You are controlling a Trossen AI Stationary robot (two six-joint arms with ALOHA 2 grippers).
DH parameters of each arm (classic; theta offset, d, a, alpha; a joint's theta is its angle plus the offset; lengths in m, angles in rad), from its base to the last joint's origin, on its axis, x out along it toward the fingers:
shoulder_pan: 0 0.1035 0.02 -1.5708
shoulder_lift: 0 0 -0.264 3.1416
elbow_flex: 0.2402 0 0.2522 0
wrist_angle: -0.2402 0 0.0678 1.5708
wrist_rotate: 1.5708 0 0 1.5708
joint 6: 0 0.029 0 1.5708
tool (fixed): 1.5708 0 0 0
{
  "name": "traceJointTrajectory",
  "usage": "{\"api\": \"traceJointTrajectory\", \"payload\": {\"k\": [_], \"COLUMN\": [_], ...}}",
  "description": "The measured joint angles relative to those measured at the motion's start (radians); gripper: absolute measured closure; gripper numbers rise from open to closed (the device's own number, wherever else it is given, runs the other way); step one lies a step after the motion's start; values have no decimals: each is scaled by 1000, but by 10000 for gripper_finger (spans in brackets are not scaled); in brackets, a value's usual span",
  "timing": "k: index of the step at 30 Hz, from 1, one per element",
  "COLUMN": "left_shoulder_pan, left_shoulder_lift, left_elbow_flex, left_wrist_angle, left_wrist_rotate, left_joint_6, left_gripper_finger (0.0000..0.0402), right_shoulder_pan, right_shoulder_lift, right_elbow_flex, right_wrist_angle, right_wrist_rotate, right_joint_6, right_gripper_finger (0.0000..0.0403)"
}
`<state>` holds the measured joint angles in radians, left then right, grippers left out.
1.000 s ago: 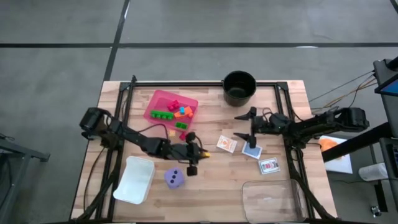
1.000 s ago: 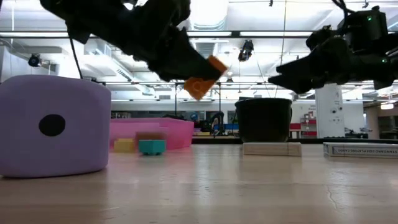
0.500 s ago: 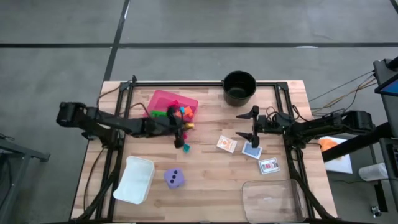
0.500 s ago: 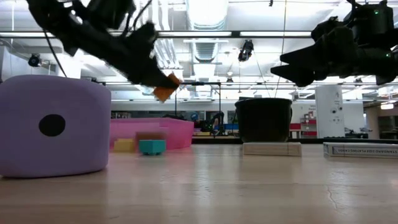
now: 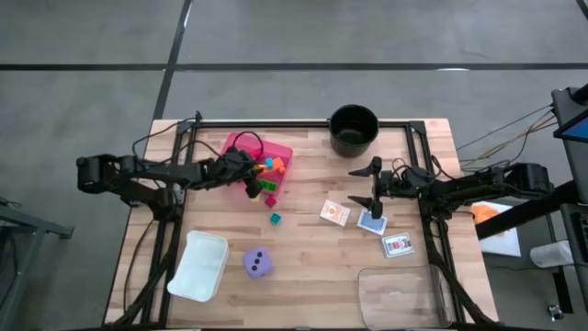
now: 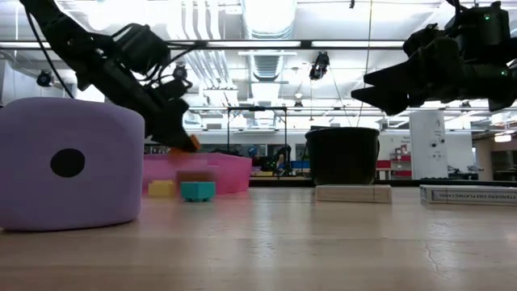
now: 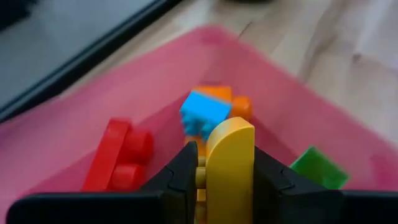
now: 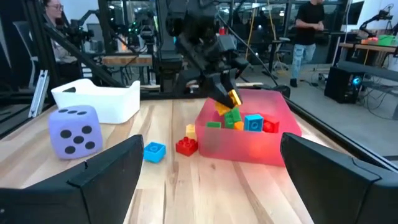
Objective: Pick & Place Toys
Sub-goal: Put the bottom yellow game piece into the red bin, then put the blue game piece into the red bin
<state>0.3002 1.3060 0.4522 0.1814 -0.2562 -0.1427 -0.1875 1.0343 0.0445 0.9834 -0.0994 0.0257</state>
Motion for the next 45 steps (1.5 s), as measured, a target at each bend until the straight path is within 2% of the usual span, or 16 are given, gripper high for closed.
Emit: {"api": "traceJointTrajectory", "payload": {"k": [3,8,11,16,19,24,30,33,37,45], "left_shoulder_pan": [9,9,9,9,5,-26,-122,-175,-229,-346], "left_shoulder_lift": [0,0,0,-2,-10,-23,-23,-23,-22,-22], "left_elbow_flex": [1,2,6,6,6,1,1,4,22,114], "left_wrist_angle": [-30,-32,-32,-22,1,150,347,376,304,-22], "left_wrist_rotate": [-1,-1,-1,-1,7,71,112,112,112,102], "left_joint_6": [-21,-23,-24,-23,-22,-14,37,65,43,8], "left_gripper_finger": [294,195,148,107,101,100,99,99,99,99], "right_shoulder_pan": [0,0,0,0,0,0,2,2,3,3], "right_shoulder_lift": [7,11,11,11,11,11,11,11,11,11], "right_elbow_flex": [0,0,0,0,0,0,0,0,0,0], "right_wrist_angle": [-1,-1,-1,-1,-5,-10,-12,-13,-13,-13], "right_wrist_rotate": [0,0,0,0,0,0,0,0,0,0], "right_joint_6": [0,0,0,0,0,0,0,0,1,1], "right_gripper_finger": [25,25,25,25,25,25,25,25,25,25]}}
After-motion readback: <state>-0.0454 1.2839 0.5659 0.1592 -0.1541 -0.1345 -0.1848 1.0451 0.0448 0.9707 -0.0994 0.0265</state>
